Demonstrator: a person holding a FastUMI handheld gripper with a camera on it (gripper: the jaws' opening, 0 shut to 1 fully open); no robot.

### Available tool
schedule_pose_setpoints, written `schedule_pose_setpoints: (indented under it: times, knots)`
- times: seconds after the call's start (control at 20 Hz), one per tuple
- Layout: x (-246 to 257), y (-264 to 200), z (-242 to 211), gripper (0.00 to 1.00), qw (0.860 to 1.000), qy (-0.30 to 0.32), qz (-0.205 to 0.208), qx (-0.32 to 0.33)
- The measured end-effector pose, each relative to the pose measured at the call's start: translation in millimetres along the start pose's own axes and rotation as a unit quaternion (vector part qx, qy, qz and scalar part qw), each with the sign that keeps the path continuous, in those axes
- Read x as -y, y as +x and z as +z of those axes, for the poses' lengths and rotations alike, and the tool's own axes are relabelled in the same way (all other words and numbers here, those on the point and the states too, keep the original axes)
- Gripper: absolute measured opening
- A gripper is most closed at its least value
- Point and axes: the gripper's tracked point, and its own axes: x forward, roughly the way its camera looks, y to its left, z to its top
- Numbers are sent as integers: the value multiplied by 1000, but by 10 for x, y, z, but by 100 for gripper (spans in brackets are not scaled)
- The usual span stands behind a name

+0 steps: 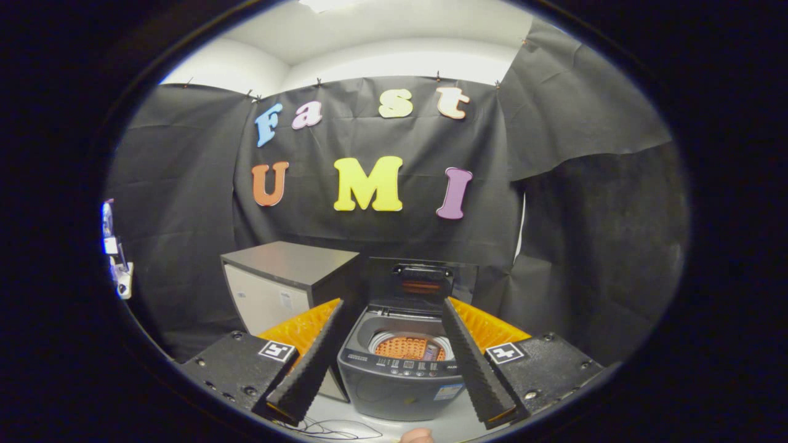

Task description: Put the clothes into the washing machine and then close the washing machine lid.

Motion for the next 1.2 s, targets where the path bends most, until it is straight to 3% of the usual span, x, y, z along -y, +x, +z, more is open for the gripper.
schedule_pose_setpoints:
  times: [0.3, 0.45, 0.8, 1.05, 1.2]
  knots:
    - [50, 125, -32, 98, 1000, -2, -1, -7]
    - [193, 569, 202, 98, 1000, -3, -9, -2]
    - [513, 2806, 642, 98, 998, 19, -17, -60]
    - [528, 4432, 354, 99, 988, 26, -27, -149]
    - [639, 4914, 44, 99, 975, 29, -47, -215]
